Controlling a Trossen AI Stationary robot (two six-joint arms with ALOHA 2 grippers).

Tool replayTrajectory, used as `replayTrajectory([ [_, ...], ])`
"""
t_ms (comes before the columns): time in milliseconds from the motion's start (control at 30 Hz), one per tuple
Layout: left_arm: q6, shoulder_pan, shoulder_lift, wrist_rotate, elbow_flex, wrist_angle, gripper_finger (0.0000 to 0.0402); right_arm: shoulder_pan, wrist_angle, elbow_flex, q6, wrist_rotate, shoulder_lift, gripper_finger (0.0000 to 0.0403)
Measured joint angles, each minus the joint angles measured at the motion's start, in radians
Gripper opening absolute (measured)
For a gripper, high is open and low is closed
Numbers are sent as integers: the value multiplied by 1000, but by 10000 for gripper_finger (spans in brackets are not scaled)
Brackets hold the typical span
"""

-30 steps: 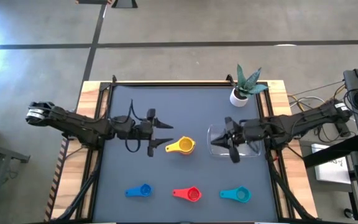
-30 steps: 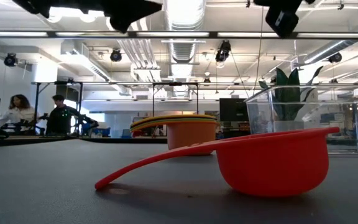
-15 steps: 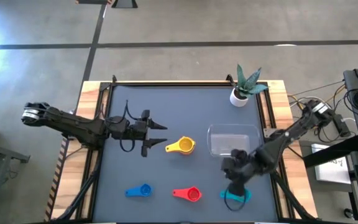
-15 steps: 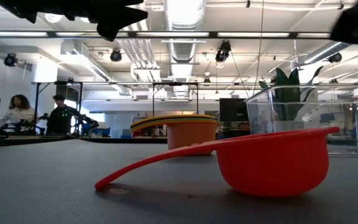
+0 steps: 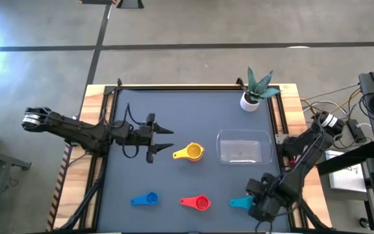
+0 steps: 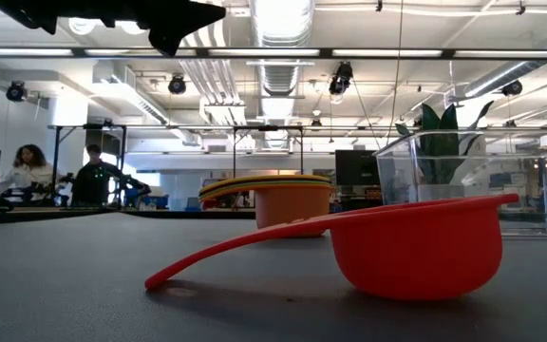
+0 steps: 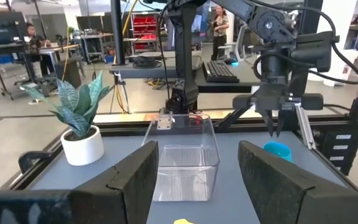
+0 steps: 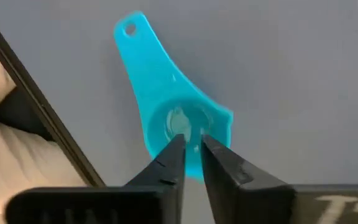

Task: Nest measuring cups in basket
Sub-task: Stack the light blue measuring cup on top of the yellow measuring cup

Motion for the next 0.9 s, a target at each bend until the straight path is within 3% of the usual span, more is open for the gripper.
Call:
replayTrajectory([
  [233, 16, 0, 6, 10, 0, 3, 203, 34, 50, -76, 121, 8, -21, 143],
  [433, 5, 0, 6, 29, 0, 1, 203, 32, 134, -151, 116, 9, -21, 181],
  [700, -18, 0, 7, 29, 0, -3, 203, 32, 162, -221, 121, 12, -21, 167],
  [900, -21, 0, 7, 29, 0, -8, 203, 32, 218, -265, 107, 12, -21, 117],
])
